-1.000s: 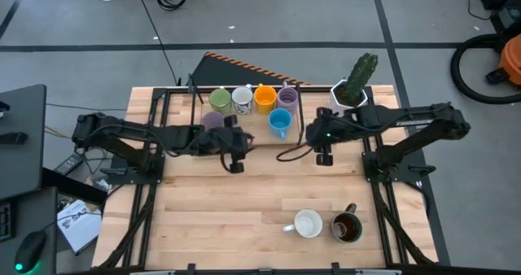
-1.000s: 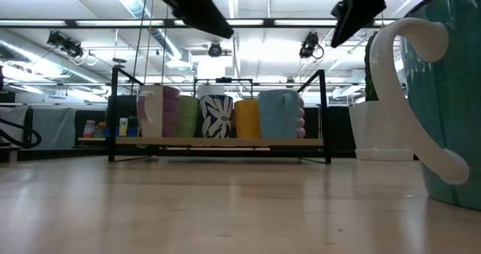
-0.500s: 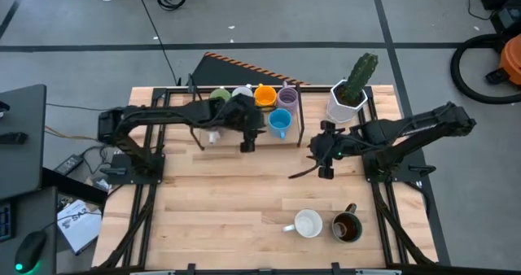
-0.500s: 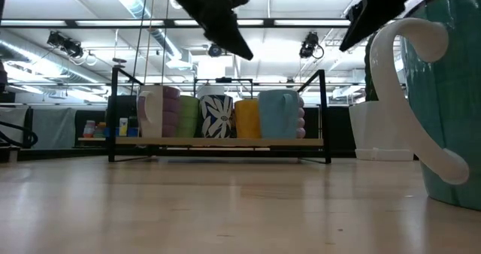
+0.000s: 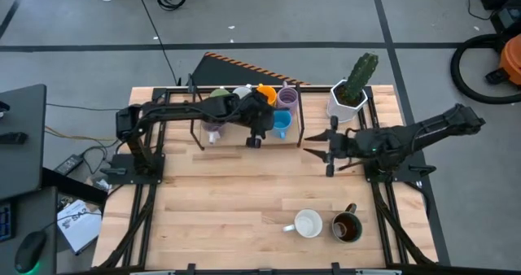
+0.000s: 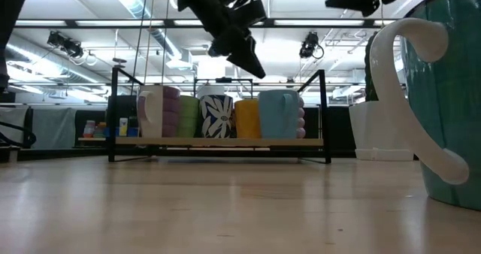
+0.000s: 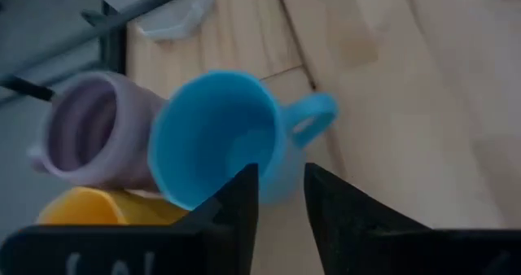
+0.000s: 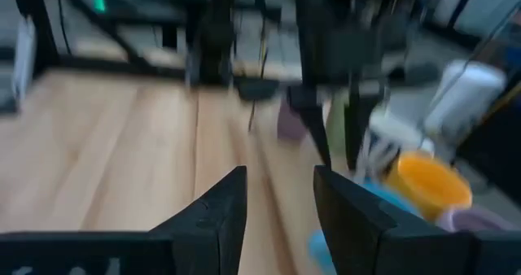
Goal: Place coffee mugs
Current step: Put the light blue mug on the shelf aligned with the blue mug
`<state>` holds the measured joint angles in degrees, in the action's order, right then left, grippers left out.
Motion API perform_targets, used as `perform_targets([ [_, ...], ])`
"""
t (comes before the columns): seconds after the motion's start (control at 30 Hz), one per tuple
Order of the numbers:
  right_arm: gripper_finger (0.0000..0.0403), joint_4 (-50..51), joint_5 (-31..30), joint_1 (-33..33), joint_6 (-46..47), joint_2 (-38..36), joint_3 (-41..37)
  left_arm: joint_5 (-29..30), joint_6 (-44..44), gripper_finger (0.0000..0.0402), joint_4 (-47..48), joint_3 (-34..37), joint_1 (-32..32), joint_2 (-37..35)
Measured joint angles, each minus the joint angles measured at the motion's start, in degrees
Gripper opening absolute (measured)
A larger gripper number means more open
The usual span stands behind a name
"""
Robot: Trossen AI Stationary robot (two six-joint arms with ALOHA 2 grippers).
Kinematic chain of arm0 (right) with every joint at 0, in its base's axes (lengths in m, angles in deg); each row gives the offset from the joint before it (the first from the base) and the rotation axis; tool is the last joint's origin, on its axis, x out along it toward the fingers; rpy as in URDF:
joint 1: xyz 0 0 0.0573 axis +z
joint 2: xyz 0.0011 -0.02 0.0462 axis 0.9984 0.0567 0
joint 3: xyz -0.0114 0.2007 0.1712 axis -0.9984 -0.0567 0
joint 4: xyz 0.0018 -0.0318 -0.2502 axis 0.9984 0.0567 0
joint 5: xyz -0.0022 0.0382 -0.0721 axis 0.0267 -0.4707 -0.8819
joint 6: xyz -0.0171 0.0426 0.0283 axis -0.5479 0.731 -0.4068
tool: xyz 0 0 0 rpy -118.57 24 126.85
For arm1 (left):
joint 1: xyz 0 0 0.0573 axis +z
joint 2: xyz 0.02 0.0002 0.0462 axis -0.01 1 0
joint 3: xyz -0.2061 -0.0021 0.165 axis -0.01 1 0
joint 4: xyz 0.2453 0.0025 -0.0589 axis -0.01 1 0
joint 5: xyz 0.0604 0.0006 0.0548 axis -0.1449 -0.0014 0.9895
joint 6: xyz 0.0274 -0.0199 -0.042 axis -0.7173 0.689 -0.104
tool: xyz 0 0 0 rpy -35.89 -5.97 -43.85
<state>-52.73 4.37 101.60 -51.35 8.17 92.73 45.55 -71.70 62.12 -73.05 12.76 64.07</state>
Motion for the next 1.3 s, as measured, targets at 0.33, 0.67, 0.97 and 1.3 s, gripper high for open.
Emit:
perform_targets([
  [0.33,0.0148,-15.04,0.11,0.22,-1.37,-5.5,-10.57,0.47,-12.66,0.0187,-2.83,-0.02,1.37,1.8],
  [0.67,0.0148,-14.34,0.07,0.35,-0.15,-6.46,-12.56,-1.86,-23.49,0.0192,-2.51,0.09,1.99,1.93],
  [0.97,0.0148,-14.32,0.02,0.24,-1.62,-6.26,-12.56,-4.21,-21.34,0.0168,2.98,-3.15,2.7,3.22],
  [1.3,0.0148,-14.35,0.0,0.13,-2.46,-6.26,-12.56,-4.7,-18.62,0.0141,13.83,-13.33,0.86,3.44],
])
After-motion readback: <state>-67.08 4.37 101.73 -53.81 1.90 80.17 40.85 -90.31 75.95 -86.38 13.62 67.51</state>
